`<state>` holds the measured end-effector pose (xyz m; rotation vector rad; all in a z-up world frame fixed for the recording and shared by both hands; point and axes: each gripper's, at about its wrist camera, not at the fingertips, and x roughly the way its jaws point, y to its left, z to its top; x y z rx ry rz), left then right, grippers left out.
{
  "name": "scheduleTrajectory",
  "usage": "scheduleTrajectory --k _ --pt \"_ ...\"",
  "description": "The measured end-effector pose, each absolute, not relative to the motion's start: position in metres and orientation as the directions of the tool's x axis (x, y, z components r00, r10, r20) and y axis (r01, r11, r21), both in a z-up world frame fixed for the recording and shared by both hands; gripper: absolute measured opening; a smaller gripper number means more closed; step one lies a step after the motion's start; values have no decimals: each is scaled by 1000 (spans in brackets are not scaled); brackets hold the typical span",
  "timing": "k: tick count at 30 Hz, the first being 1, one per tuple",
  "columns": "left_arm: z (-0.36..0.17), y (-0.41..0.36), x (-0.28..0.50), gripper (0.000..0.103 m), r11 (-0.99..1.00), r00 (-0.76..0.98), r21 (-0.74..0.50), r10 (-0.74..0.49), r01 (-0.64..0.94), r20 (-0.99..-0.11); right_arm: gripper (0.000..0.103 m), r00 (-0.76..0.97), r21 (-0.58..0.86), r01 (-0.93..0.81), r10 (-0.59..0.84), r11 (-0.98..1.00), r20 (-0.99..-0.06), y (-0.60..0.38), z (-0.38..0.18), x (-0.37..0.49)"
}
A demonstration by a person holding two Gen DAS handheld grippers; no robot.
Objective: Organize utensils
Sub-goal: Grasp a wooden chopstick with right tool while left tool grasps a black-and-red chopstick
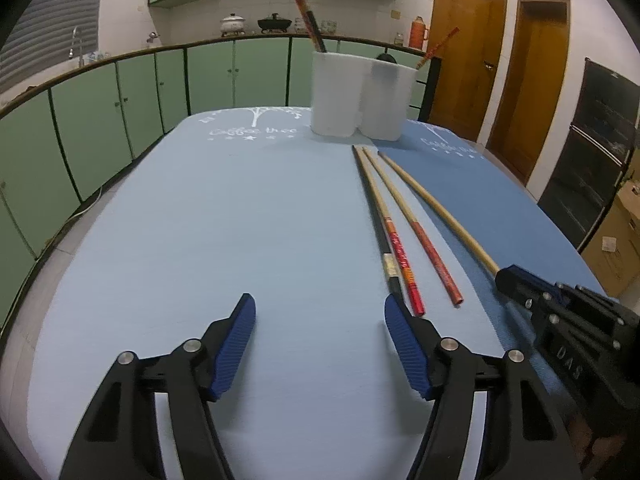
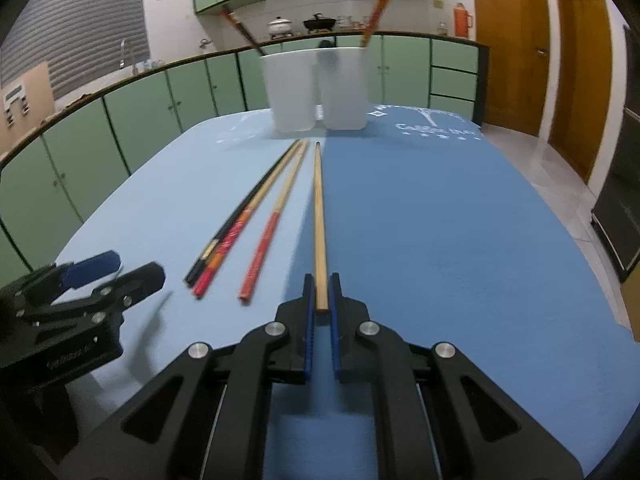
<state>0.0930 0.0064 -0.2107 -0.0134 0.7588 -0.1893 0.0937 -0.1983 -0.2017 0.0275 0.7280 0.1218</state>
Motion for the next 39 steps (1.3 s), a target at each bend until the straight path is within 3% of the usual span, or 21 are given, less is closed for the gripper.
scheduleTrajectory --k 12,15,21,27,39 --pt "-217 -22 108 59 984 679 -9 -130 179 -723 6 738 94 -98 136 991 -661 -212 -201 94" --pt "-216 -24 111 47 984 678 -14 -133 178 -722 6 735 103 -96 140 990 -663 -214 -201 95" --pt "-216 -31 114 6 978 679 -40 -173 207 -714 6 735 115 -97 149 989 -662 -219 -199 95" --pt "-209 -30 111 6 976 682 -69 -195 208 -705 6 749 98 -109 146 989 -646 -220 -191 92" --pt "-132 -25 96 6 971 781 -61 -223 232 -584 6 803 89 -141 167 986 -572 -230 -138 92"
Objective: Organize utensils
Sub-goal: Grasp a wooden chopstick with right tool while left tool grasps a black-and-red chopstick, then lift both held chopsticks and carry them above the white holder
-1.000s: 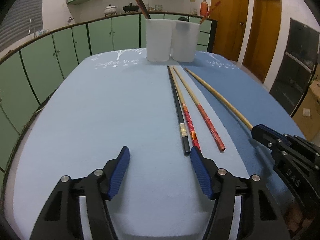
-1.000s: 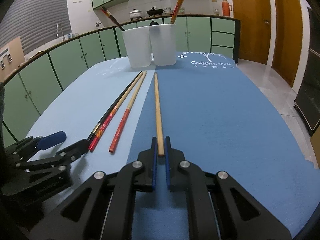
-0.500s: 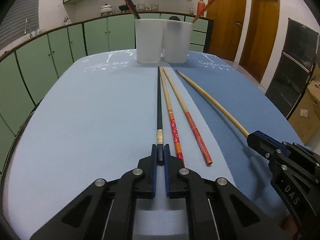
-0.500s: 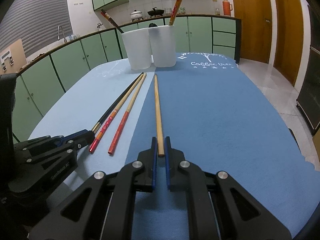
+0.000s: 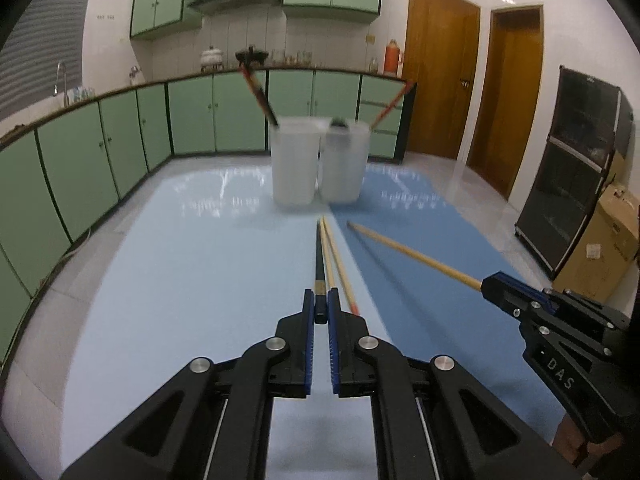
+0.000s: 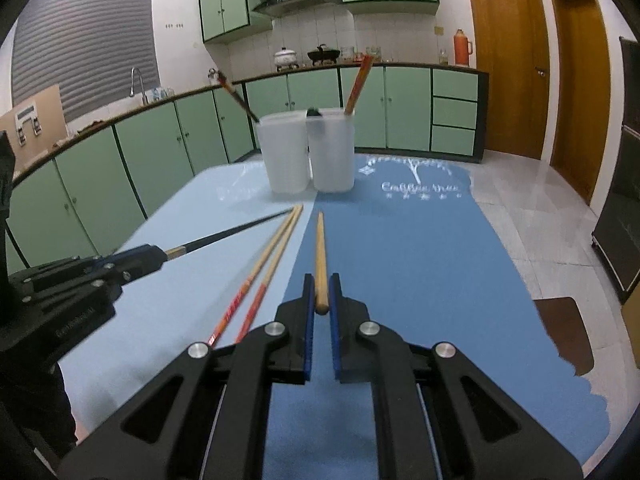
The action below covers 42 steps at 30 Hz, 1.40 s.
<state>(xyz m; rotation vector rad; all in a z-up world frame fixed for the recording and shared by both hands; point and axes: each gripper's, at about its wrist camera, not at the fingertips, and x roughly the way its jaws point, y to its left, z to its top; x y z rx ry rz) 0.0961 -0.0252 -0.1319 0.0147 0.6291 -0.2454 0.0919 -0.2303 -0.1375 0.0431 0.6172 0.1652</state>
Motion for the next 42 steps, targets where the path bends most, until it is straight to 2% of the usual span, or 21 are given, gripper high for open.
scheduleTrajectory --k 12,23,30,42 --pt "-58 -28 111 6 960 848 -58 -271 275 -455 6 841 146 -179 228 973 -490 -250 -59 108" --pt "-23 -36 127 6 947 861 -57 -311 315 -402 6 824 203 -244 313 948 -472 -260 -1 146" --pt "-3 -42 134 6 942 872 -49 -327 333 -364 6 834 166 -275 321 947 -448 -259 28 166" --pt "60 -48 172 6 943 922 -20 -328 331 -206 6 894 153 -294 328 943 -306 -264 99 216"
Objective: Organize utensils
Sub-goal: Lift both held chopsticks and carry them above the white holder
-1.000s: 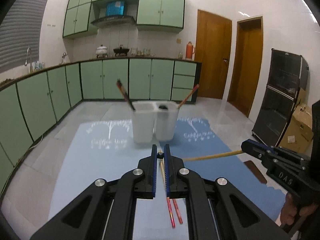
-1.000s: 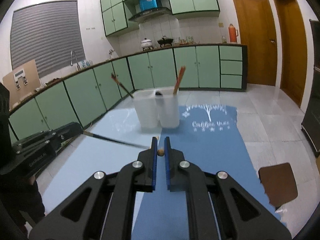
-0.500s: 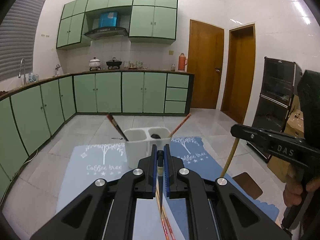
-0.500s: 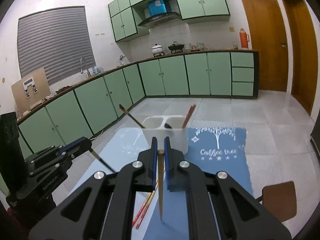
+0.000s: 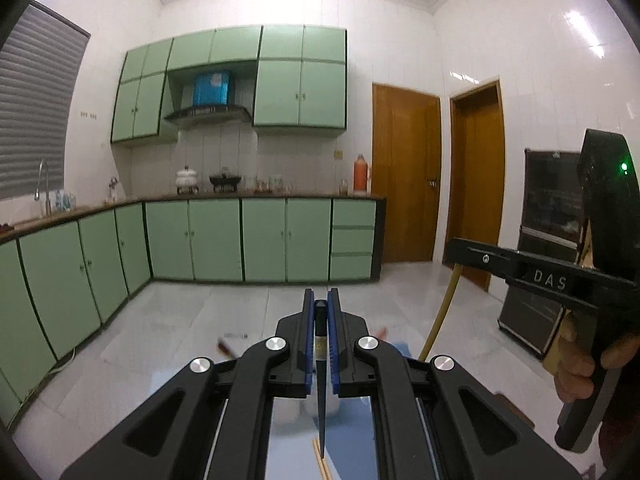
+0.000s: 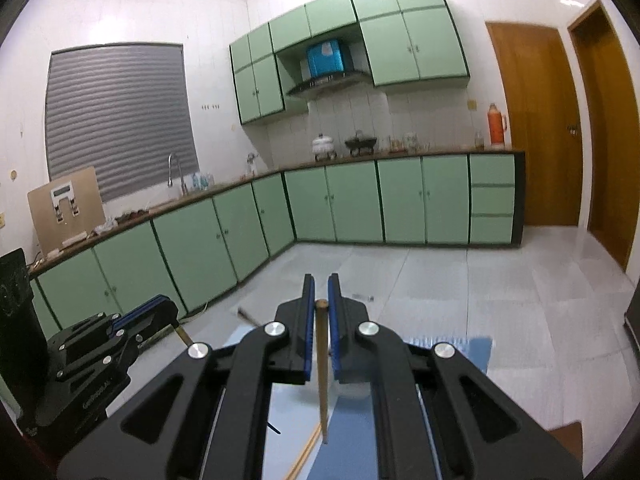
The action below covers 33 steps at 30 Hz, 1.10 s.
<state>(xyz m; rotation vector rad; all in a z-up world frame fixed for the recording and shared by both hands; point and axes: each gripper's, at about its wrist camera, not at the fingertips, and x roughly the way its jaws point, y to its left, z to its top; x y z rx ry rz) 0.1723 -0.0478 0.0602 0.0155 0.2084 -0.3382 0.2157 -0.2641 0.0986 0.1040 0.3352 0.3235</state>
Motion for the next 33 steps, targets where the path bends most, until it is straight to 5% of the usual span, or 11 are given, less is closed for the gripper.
scheduleTrajectory --k 12,26,30,33 --pt "89 -59 257 6 956 950 4 -292 295 -112 6 945 96 -244 259 965 -201 -256 129 305" --pt "9 -57 340 6 963 922 -30 -266 269 -282 6 908 99 -227 247 969 -337 -244 42 379" --pt "-6 -55 346 7 962 902 -45 -270 271 -336 13 886 107 -242 265 964 -381 -240 27 383" --pt "-4 -51 341 18 960 903 -57 -278 275 -328 16 887 102 -242 262 965 -379 -241 24 374"
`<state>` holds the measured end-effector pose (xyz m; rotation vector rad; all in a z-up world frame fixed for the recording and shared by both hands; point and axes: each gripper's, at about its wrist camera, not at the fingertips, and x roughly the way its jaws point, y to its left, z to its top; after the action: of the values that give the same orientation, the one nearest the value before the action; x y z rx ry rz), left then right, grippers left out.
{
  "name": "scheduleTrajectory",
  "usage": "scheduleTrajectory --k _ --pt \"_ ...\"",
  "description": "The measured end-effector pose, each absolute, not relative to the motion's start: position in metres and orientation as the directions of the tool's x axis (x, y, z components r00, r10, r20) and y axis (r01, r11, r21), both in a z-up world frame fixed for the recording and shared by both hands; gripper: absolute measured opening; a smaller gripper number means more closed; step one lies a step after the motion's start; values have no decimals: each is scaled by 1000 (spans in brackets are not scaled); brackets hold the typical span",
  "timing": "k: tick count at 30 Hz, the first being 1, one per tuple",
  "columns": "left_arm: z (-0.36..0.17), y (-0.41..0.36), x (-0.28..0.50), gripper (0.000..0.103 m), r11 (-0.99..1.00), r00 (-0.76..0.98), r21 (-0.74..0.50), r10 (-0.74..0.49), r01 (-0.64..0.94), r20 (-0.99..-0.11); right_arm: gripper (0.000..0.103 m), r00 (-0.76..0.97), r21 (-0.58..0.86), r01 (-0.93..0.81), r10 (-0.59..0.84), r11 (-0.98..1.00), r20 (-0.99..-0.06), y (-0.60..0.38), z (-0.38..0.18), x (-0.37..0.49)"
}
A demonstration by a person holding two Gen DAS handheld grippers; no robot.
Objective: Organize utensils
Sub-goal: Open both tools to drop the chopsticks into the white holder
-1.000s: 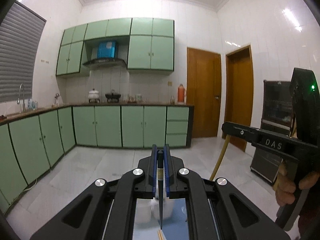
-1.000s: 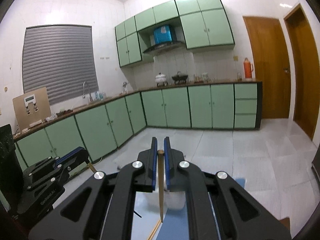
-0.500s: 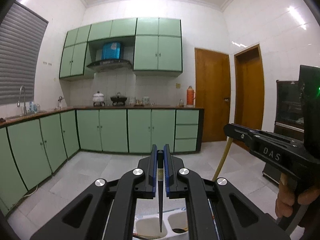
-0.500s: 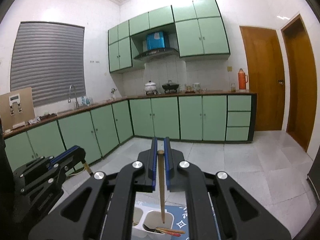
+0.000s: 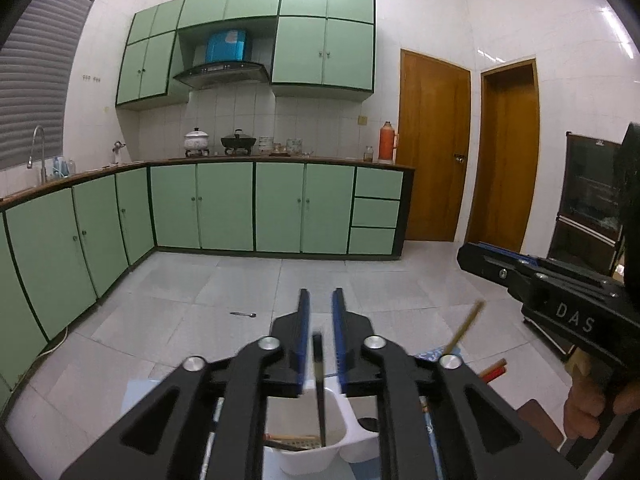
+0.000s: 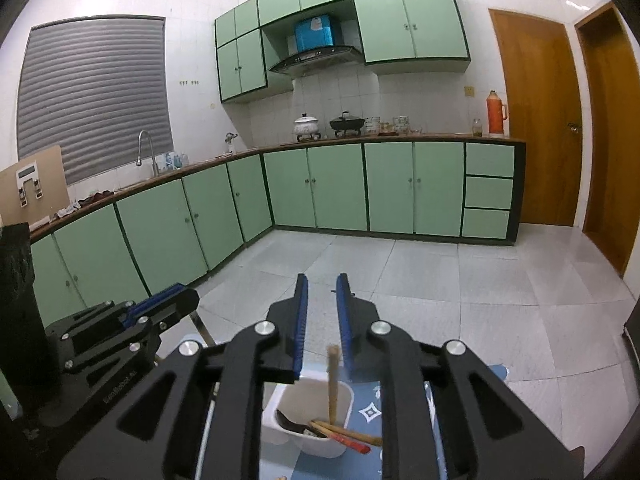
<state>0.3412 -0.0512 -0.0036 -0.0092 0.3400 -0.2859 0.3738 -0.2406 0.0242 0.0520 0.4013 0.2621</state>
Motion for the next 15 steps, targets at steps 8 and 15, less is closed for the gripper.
scheduleTrajectory --k 8,15 --pt "29 -37 290 38 961 933 -48 -275 272 -230 40 928 108 -206 229 973 -294 -264 47 330" --pt "36 -26 224 52 963 946 -52 -270 265 -178 66 948 143 -175 206 974 -241 -287 44 266"
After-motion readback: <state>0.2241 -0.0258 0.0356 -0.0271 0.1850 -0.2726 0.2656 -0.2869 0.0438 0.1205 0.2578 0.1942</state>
